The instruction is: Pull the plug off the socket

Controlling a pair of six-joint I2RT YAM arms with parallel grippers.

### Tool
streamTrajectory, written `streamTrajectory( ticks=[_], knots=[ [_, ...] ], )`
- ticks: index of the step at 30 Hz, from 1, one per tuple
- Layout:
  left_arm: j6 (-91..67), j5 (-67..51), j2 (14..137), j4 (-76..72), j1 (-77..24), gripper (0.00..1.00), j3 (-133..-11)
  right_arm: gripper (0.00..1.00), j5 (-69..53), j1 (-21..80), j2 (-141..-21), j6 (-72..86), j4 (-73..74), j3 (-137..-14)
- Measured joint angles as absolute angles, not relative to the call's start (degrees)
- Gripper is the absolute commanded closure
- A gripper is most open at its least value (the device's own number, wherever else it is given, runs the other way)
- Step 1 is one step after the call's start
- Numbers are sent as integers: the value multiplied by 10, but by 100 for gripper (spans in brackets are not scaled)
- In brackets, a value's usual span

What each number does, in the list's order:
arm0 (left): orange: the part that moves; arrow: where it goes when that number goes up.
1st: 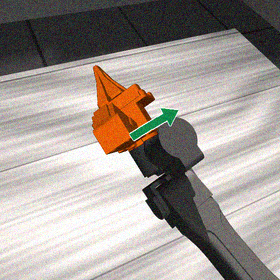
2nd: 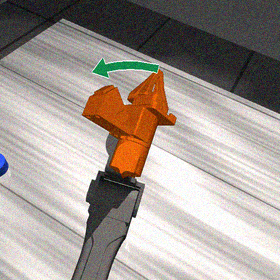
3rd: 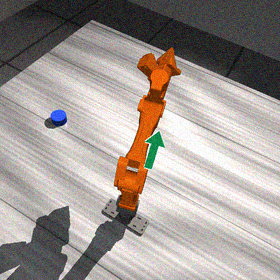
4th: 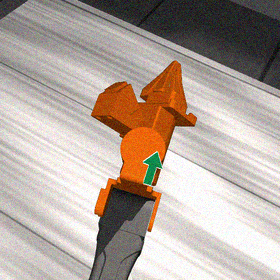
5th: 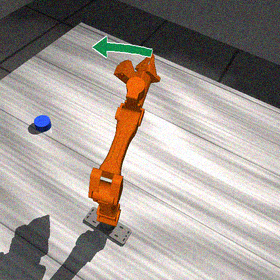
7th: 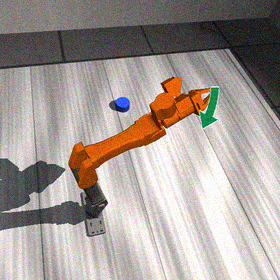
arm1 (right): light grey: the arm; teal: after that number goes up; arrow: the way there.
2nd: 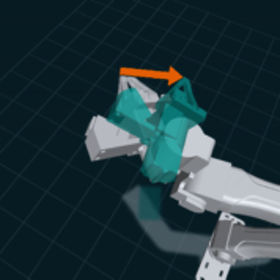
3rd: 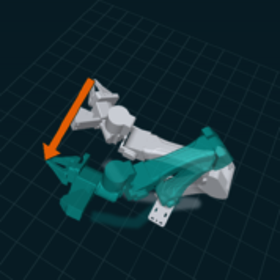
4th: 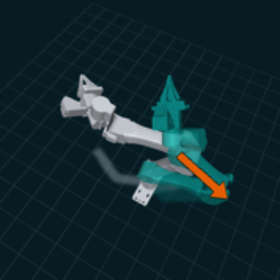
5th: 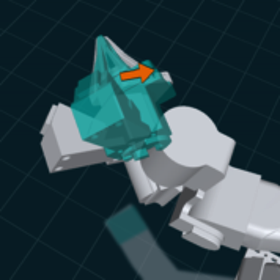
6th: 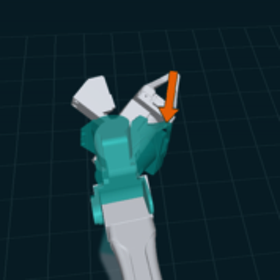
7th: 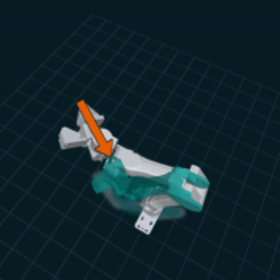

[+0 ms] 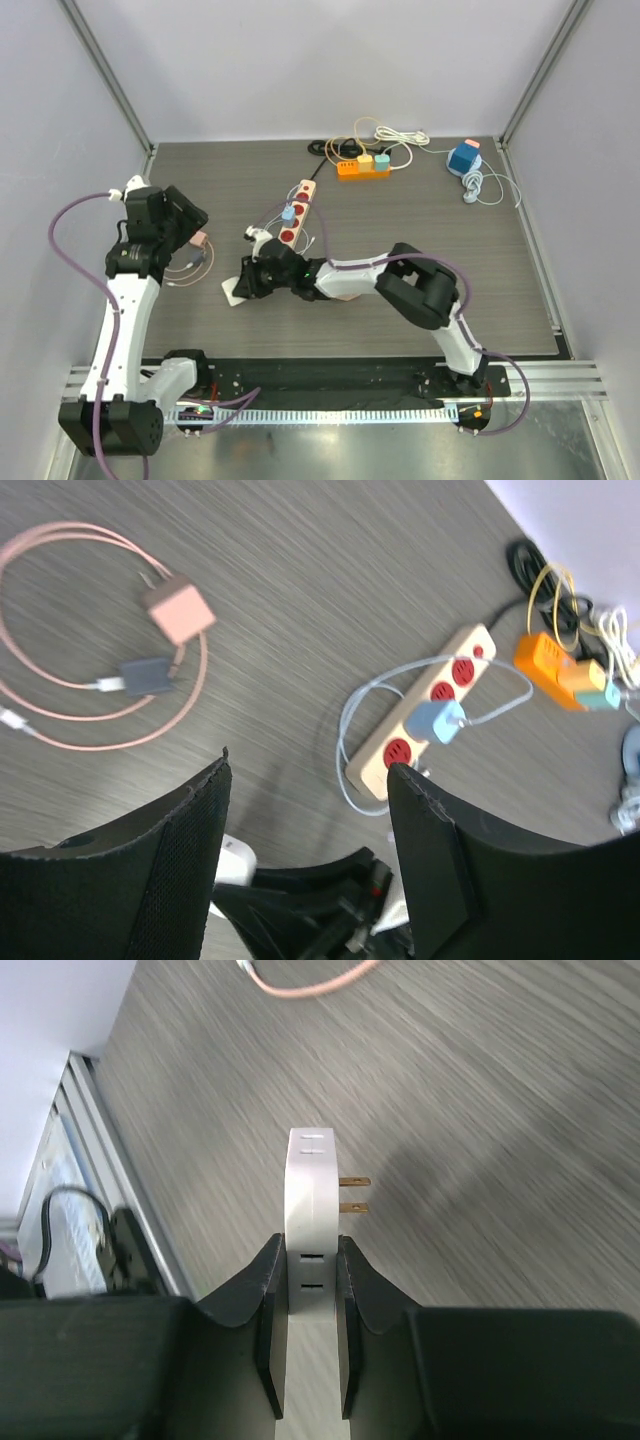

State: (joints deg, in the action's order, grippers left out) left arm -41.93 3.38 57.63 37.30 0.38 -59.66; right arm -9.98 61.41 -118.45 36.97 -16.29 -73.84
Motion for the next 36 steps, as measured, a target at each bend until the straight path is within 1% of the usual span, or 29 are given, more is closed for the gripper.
streamTrajectory(
  ticks=[5, 7, 9, 10, 11, 14, 15, 17, 18, 19, 20, 22, 26, 29, 31, 33, 36],
  knots=[
    [-417, 64, 502, 372, 19, 34, -555, 94, -96, 633, -1283, 398, -189, -844],
    [-413, 70, 489, 373, 19, 31, -553, 91, -100, 635, -1306, 409, -193, -871],
    [-406, 77, 489, 372, 20, 31, -554, 86, -109, 636, -1325, 416, -193, -896],
    [-399, 81, 493, 374, 20, 28, -554, 84, -112, 636, -1333, 421, -193, -908],
    [-395, 85, 496, 378, 20, 26, -556, 76, -114, 636, -1341, 424, -193, -918],
    [-381, 95, 503, 386, 20, 20, -567, 65, -117, 636, -1355, 430, -193, -931],
    [-378, 96, 501, 387, 20, 18, -570, 57, -118, 637, -1359, 432, -193, -934],
    [-374, 97, 495, 386, 20, 15, -572, 49, -119, 637, -1366, 434, -192, -939],
    [-373, 96, 489, 385, 20, 15, -572, 40, -118, 636, -1366, 431, -188, -940],
    [-372, 96, 484, 385, 20, 14, -572, 36, -117, 636, -1366, 428, -183, -940],
    [-372, 94, 479, 384, 20, 14, -572, 35, -116, 636, -1366, 425, -182, -940],
    [-372, 91, 474, 380, 20, 14, -572, 28, -112, 636, -1363, 413, -182, -941],
    [-372, 79, 484, 367, 20, 16, -572, 26, -106, 630, -1343, 384, -164, -936],
    [-373, 61, 506, 357, 20, 18, -571, 25, -102, 616, -1304, 370, -161, -906],
    [-375, 46, 515, 349, 20, 28, -570, 25, -95, 597, -1262, 363, -163, -868],
    [-375, 19, 522, 329, 20, 34, -563, 25, -80, 575, -1216, 356, -163, -829],
    [-374, -40, 539, 292, 19, 37, -552, 25, -48, 535, -1145, 337, -171, -772]
  ],
)
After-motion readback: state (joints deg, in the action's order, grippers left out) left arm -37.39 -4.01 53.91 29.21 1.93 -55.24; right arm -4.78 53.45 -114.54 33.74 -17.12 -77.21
